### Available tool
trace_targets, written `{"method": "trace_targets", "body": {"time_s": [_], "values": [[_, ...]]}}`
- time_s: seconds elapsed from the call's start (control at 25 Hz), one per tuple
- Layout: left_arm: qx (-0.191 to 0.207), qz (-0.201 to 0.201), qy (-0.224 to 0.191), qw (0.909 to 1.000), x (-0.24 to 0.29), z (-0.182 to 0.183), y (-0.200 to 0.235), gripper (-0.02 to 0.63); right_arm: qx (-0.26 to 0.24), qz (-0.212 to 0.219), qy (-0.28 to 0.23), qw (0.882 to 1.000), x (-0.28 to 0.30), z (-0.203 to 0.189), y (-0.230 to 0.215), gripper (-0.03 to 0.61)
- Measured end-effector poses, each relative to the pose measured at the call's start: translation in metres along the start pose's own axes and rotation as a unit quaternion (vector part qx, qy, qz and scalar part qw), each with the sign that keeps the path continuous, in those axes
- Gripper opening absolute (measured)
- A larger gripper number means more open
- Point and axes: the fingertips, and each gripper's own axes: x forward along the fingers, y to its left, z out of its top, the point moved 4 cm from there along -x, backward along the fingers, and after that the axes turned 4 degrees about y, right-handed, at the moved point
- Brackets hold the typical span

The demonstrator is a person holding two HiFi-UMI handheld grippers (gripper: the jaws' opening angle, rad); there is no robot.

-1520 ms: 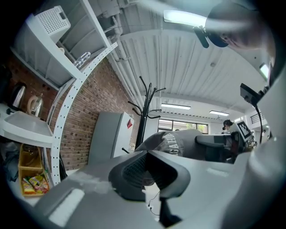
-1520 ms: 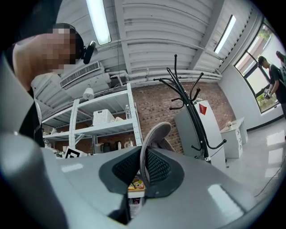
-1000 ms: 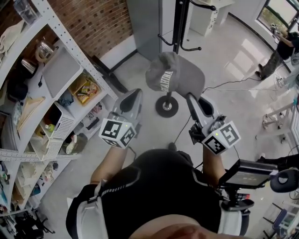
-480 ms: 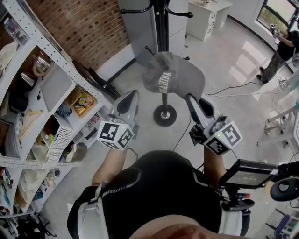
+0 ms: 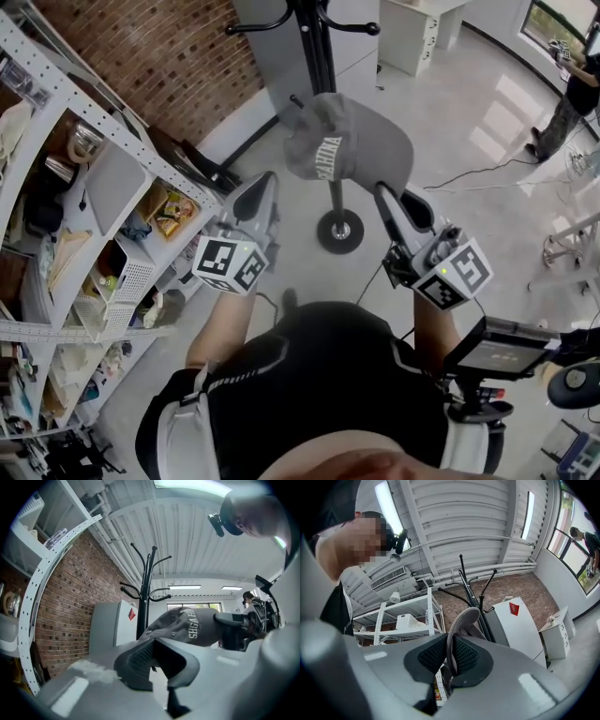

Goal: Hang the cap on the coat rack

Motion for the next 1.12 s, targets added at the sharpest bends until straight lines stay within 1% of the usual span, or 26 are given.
{"method": "trace_targets", "body": {"time_s": [0.16,0.4,0.68,0.92,1.12], "values": [[0.007,-0.009,-0.006,0.9999,-0.007,0.006,0.028,0.003,-0.003,-0.007,-0.009,1.0,0.026,-0.007,0.014,0.031],[0.002,-0.025,-0.01,0.9996,-0.023,0.014,0.085,0.003,0.009,-0.006,-0.03,1.0,0.085,-0.013,0.056,0.031],[-0.012,-0.047,-0.019,0.9986,-0.034,0.011,0.135,0.003,-0.022,-0.008,-0.049,0.999,0.134,-0.024,0.097,0.031],[-0.012,-0.066,-0.024,0.9975,-0.039,0.014,0.165,0.003,-0.039,-0.003,-0.074,0.996,0.166,-0.023,0.117,0.031],[-0.002,-0.083,-0.03,0.9961,-0.041,0.018,0.179,0.003,-0.055,-0.015,-0.104,0.993,0.183,-0.02,0.127,0.031]]}}
